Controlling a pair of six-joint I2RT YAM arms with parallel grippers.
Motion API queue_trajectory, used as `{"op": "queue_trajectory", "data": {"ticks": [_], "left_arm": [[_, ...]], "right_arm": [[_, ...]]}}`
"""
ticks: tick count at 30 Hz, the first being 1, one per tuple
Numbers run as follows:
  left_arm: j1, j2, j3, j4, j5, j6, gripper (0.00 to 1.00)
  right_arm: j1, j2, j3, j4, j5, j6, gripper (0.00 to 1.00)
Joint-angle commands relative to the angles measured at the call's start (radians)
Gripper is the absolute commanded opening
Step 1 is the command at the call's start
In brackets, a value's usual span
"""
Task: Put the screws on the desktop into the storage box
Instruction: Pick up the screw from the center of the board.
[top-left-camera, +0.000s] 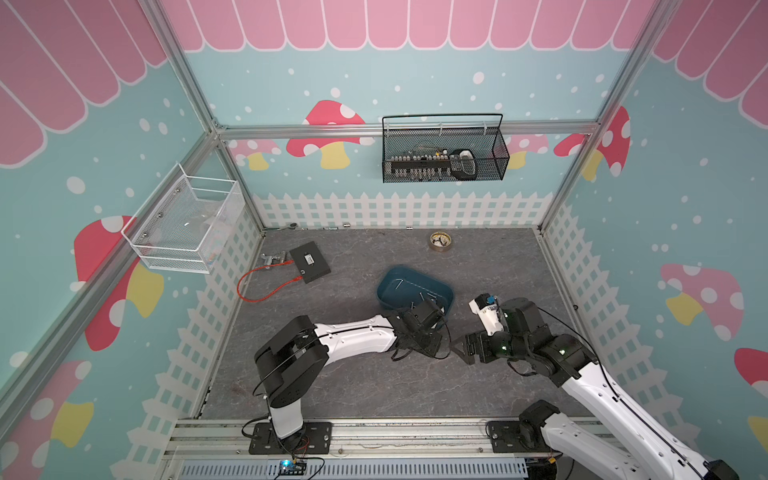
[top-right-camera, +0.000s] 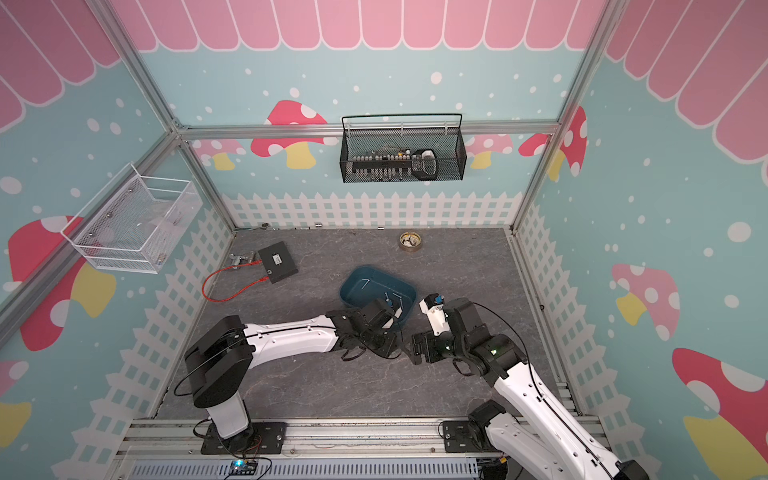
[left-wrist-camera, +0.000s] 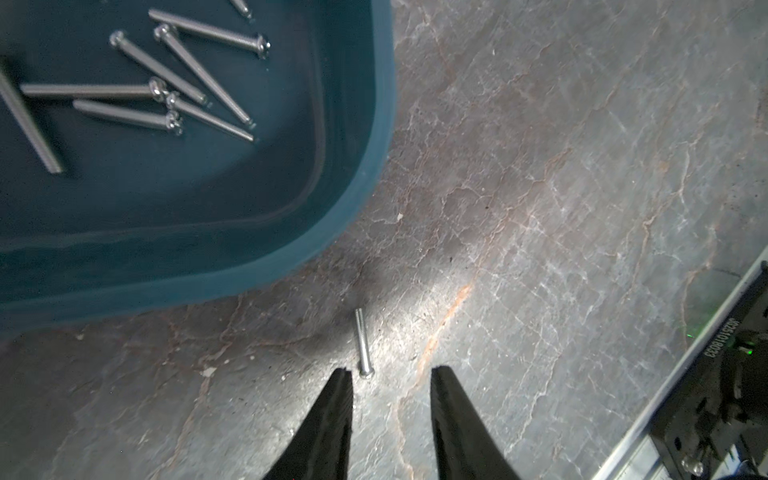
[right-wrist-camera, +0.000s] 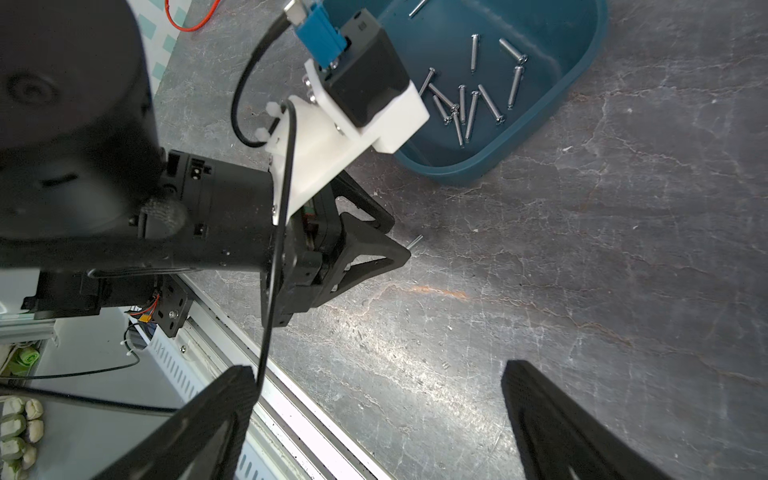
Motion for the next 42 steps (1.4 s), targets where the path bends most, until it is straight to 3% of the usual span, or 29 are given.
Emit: {"op": "queue_trajectory", "data": {"ticks": [1,42], "left_arm": [[-0.022,0.03,0.036,-0.032,-0.048,-0.015,0.35],[-0.105,0.197,0.075,-0.057,-0.29,-0.027,0.18]], "right_arm": [[-0.009,-0.005,0.011,-0.022,0.015,0.0,0.99],[-0.013,-0.014,0.016,-0.034,0.023,-0.005,0.99]]}}
